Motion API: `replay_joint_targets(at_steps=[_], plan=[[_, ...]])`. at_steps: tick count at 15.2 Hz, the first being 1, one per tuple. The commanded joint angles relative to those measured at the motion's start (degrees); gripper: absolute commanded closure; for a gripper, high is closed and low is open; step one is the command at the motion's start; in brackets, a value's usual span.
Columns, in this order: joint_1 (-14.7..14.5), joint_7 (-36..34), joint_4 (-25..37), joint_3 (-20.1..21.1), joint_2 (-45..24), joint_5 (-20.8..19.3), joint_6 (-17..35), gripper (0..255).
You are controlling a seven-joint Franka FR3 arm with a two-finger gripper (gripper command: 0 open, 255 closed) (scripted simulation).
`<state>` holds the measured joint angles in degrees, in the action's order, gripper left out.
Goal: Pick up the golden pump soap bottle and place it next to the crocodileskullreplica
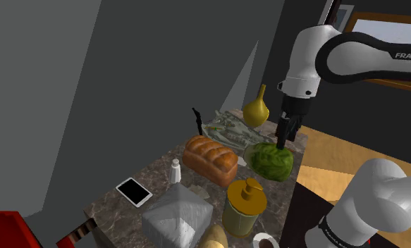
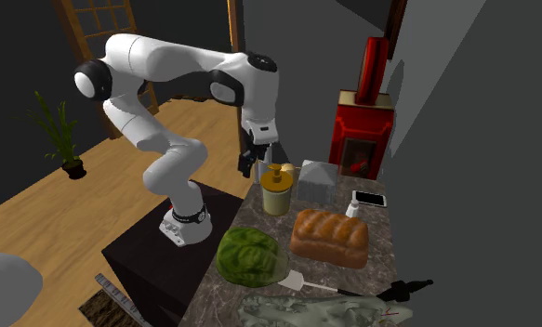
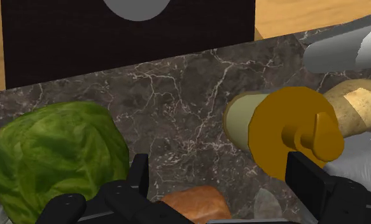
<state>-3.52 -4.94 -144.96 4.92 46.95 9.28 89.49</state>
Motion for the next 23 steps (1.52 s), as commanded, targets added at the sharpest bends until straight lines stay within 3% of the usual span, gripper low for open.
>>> replay_joint_targets(at_steps=[1, 11, 19, 23], plan=[[-1.2, -2.7, -0.9, 3.1, -1.0, 1.9, 2.7, 0], [-5.1, -15.6, -0.6, 18.6, -12.2, 8.0, 17.1, 0], [-5.6, -15.9, -5.2, 20.8, -14.3, 9.4, 24.0, 0], [-5.6, -15.9, -5.2, 20.8, -14.3, 9.4, 24.0, 0]])
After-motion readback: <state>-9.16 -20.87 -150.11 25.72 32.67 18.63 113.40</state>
